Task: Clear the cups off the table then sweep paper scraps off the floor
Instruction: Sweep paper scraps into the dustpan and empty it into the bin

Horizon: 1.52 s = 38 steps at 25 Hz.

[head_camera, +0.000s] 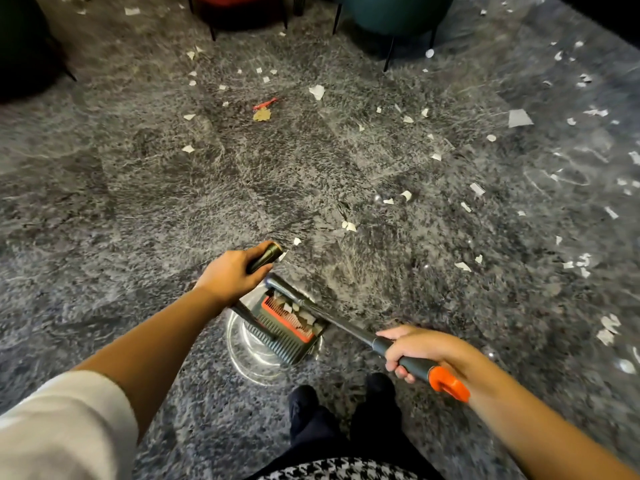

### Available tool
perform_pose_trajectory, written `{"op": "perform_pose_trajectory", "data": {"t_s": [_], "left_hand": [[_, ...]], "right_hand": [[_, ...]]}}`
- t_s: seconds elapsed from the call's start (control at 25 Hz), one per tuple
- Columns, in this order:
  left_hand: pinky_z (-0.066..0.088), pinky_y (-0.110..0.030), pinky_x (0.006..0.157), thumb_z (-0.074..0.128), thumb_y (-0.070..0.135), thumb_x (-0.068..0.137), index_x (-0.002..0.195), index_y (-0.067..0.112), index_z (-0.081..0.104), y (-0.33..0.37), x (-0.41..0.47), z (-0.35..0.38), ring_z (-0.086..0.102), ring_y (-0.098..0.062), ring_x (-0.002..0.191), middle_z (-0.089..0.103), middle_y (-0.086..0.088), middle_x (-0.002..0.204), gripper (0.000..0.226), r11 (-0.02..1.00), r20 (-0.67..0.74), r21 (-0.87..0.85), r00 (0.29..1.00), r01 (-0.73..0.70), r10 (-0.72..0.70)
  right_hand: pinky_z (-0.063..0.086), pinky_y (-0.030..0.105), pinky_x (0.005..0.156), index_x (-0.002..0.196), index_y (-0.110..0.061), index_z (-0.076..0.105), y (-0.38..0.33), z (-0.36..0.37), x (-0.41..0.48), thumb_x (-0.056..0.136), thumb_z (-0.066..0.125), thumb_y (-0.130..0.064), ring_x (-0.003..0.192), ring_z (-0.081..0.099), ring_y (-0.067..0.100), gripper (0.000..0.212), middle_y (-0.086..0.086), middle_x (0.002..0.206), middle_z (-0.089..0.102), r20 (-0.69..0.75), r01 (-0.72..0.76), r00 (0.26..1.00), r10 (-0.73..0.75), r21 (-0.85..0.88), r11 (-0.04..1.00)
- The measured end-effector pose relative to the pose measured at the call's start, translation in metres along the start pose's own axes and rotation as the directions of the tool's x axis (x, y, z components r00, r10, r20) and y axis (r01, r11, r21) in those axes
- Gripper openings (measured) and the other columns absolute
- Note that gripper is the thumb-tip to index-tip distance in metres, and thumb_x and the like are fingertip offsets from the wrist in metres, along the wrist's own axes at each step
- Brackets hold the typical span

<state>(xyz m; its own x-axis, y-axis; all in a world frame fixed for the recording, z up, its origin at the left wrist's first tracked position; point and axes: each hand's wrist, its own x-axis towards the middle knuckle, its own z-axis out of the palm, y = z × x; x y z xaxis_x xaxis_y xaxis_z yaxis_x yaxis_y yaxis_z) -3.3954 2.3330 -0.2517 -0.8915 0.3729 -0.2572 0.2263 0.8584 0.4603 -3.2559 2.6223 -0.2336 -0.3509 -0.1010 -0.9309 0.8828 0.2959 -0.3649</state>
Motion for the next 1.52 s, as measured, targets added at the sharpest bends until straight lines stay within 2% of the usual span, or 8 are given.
{"op": "perform_pose_trajectory", "data": {"t_s": [0.28,0.52,0.64,0.76,0.92,1.08,1.32,1.52], "left_hand": [[0.049,-0.029,0.068,0.054,0.041,0.093,0.14,0.031,0.044,-0.004,-0.008,0.004,0.066,-0.025,0.087,0.07,-0.006,0.105,0.049,0.999,-0.028,-0.004,0.999,-0.047,0.047],[0.054,-0.037,0.072,0.056,0.038,0.092,0.142,0.03,0.042,-0.037,-0.025,-0.011,0.066,-0.026,0.084,0.07,-0.008,0.101,0.052,0.987,-0.109,-0.122,0.987,0.1,-0.114],[0.053,-0.038,0.077,0.059,0.034,0.091,0.139,0.025,0.047,-0.056,-0.034,-0.018,0.066,-0.027,0.091,0.07,-0.01,0.106,0.051,0.953,-0.227,-0.238,0.943,0.187,-0.242],[0.053,-0.037,0.08,0.06,0.035,0.091,0.138,0.028,0.047,-0.066,-0.034,-0.022,0.066,-0.026,0.095,0.069,-0.008,0.111,0.05,0.919,-0.262,-0.302,0.905,0.253,-0.335],[0.052,-0.036,0.072,0.055,0.039,0.092,0.142,0.032,0.041,-0.075,-0.011,-0.031,0.067,-0.025,0.087,0.071,-0.008,0.104,0.052,0.899,-0.229,-0.275,0.885,0.341,-0.406],[0.041,-0.029,0.06,0.054,0.038,0.093,0.143,0.032,0.04,-0.085,0.007,-0.044,0.063,-0.024,0.072,0.065,-0.005,0.079,0.052,0.889,-0.205,-0.212,0.871,0.405,-0.446],[0.043,-0.032,0.06,0.053,0.04,0.093,0.142,0.032,0.041,-0.083,0.01,-0.043,0.066,-0.028,0.078,0.07,-0.01,0.089,0.051,0.889,-0.208,-0.164,0.865,0.429,-0.456],[0.05,-0.035,0.065,0.054,0.038,0.093,0.142,0.03,0.041,-0.086,0.009,-0.047,0.066,-0.028,0.078,0.071,-0.01,0.092,0.051,0.891,-0.201,-0.22,0.875,0.398,-0.44]], "right_hand": [[0.033,0.014,0.029,0.123,-0.001,0.043,-0.017,-0.016,-0.039,0.089,0.032,0.017,0.031,0.042,0.008,0.04,0.009,0.054,0.048,0.103,-0.019,0.995,-0.009,0.264,0.964],[0.031,0.011,0.027,0.125,-0.001,0.037,-0.068,-0.03,-0.021,0.089,0.033,0.016,0.026,0.041,0.009,0.04,0.013,0.063,0.044,-0.056,0.059,0.997,-0.047,0.235,0.97],[0.033,0.011,0.028,0.085,-0.001,0.044,-0.111,-0.042,0.007,0.089,0.034,0.015,0.024,0.041,0.009,0.02,0.012,0.064,0.04,-0.099,0.085,0.993,-0.07,0.148,0.985],[0.033,0.012,0.028,0.066,-0.003,0.04,-0.164,-0.056,0.043,0.087,0.038,0.015,0.024,0.041,0.01,0.027,0.01,0.058,0.04,-0.153,0.114,0.982,-0.113,0.001,0.993],[0.037,0.016,0.033,0.064,-0.003,0.044,-0.224,-0.065,0.088,0.081,0.046,0.014,0.029,0.044,0.012,0.024,0.008,0.038,0.046,-0.189,0.137,0.966,-0.176,-0.203,0.97],[0.033,0.012,0.029,0.073,0.0,0.048,-0.245,-0.059,0.124,0.082,0.049,0.009,0.024,0.046,0.012,0.013,0.01,0.038,0.052,-0.201,0.081,0.968,-0.152,-0.323,0.943],[0.035,0.014,0.029,0.058,0.003,0.051,-0.205,-0.03,0.145,0.076,0.053,0.016,0.021,0.043,0.013,0.022,0.007,0.03,0.047,-0.264,0.053,0.954,-0.144,-0.324,0.945],[0.038,0.018,0.031,0.09,0.004,0.049,-0.174,-0.006,0.134,0.078,0.052,0.015,0.026,0.045,0.016,0.016,0.013,0.055,0.049,-0.207,0.015,0.974,-0.095,-0.355,0.935]]}}
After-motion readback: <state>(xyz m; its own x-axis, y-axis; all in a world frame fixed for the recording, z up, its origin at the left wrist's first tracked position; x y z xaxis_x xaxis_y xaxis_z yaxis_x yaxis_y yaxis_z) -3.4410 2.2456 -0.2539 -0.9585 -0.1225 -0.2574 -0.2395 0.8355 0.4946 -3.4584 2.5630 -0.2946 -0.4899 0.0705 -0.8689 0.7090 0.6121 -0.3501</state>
